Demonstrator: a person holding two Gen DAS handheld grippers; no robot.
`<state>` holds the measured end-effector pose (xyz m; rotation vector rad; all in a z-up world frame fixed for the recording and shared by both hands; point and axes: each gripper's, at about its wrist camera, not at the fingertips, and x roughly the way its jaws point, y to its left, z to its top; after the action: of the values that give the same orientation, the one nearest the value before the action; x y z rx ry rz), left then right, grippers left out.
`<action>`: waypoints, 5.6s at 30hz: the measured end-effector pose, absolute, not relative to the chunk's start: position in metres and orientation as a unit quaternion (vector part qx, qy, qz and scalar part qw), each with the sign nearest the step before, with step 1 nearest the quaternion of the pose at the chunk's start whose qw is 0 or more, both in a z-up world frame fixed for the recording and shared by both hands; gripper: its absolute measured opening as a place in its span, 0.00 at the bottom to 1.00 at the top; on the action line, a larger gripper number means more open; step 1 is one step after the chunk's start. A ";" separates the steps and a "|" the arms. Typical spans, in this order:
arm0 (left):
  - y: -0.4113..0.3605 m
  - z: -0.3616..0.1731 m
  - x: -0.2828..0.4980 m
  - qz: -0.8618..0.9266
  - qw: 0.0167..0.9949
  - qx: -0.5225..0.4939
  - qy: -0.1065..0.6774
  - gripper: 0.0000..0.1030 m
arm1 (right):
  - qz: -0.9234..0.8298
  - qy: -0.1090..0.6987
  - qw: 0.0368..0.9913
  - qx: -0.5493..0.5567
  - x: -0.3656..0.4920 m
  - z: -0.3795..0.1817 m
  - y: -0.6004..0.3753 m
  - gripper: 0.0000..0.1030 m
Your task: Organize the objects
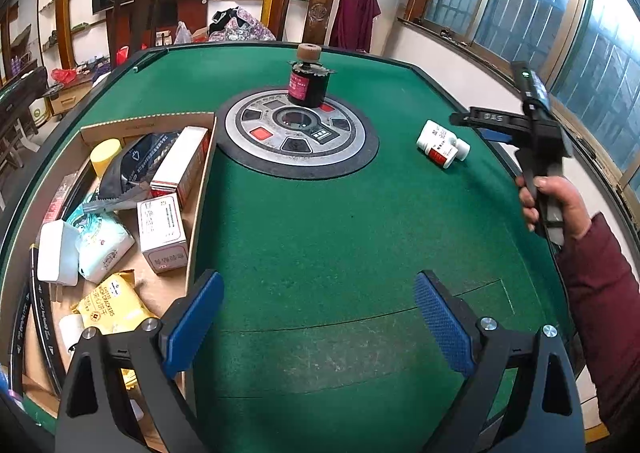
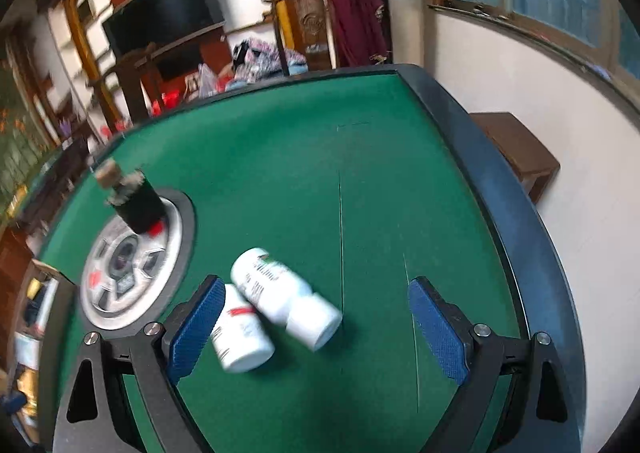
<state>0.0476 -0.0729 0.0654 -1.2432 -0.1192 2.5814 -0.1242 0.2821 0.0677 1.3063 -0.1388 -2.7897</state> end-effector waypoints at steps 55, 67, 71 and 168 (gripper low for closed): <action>0.137 0.013 -0.142 0.885 0.143 -0.443 -0.036 0.32 | -0.866 -0.198 0.028 0.459 -0.057 0.039 0.322 0.37; 0.035 0.056 -0.075 0.897 0.130 -0.419 -0.062 0.32 | -0.887 -0.090 -0.003 0.453 -0.057 0.038 0.297 0.36; -0.006 0.072 -0.041 0.907 0.112 -0.399 -0.069 0.32 | -0.893 -0.041 -0.019 0.447 -0.056 0.036 0.286 0.36; -0.272 0.120 0.140 0.953 -0.092 -0.237 -0.164 0.89 | -0.919 0.136 0.193 0.316 0.072 0.122 -0.093 0.95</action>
<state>0.1396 -0.2717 0.1204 -0.7918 -0.5476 3.1826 0.0718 -0.0934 0.1223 0.8857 0.3829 -2.5776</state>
